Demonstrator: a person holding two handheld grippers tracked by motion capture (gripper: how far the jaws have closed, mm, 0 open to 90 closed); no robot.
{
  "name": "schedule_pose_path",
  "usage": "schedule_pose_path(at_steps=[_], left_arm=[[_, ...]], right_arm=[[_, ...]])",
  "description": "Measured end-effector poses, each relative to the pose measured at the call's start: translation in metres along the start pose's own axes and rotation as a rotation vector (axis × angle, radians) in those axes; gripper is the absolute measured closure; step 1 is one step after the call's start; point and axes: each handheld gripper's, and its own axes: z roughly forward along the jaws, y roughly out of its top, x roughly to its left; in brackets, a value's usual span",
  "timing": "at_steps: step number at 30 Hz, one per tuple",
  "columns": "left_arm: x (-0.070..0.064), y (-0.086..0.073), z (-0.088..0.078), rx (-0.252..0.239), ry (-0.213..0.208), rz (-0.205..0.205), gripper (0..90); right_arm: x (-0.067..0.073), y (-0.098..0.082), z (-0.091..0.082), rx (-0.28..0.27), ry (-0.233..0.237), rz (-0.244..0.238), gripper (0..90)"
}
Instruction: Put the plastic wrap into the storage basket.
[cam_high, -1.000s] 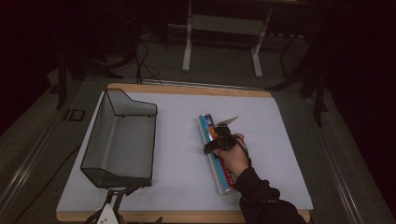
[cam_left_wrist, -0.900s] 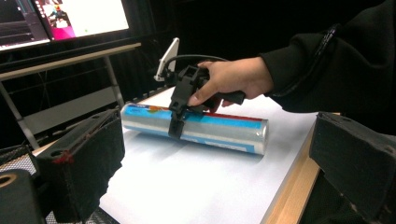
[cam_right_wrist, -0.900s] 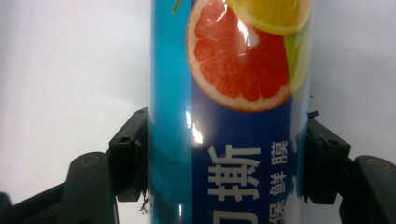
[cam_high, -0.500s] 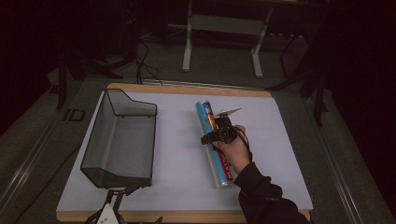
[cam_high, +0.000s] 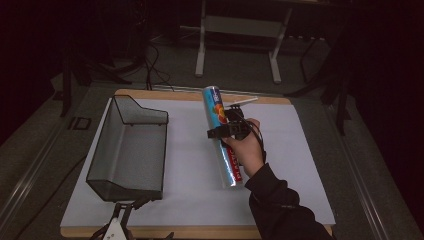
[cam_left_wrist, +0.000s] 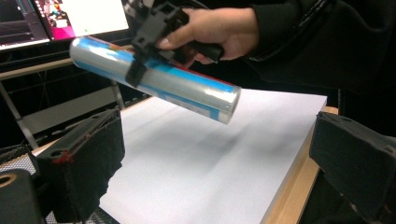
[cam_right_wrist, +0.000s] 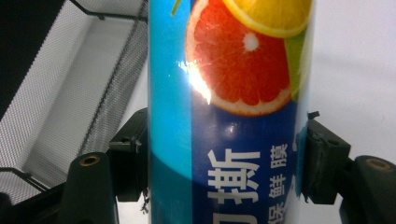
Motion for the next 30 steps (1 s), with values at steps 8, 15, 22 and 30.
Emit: schedule_pose_path(at_steps=[8, 15, 22, 30], left_arm=[[0.000, 0.000, 0.001, 0.003, -0.001, 0.000, 4.2], [0.001, -0.002, 0.005, 0.030, -0.031, -0.008, 4.0], [0.004, -0.004, 0.008, 0.060, -0.040, -0.032, 3.9], [0.008, -0.005, 0.009, 0.067, -0.067, -0.067, 3.8]], right_arm=[[0.021, 0.014, -0.009, -0.050, 0.038, -0.013, 31.6], [0.045, 0.029, -0.013, -0.093, 0.066, -0.023, 31.6], [0.069, 0.040, -0.011, -0.123, 0.069, -0.053, 31.6], [0.097, 0.049, -0.009, -0.165, 0.077, -0.076, 31.6]])
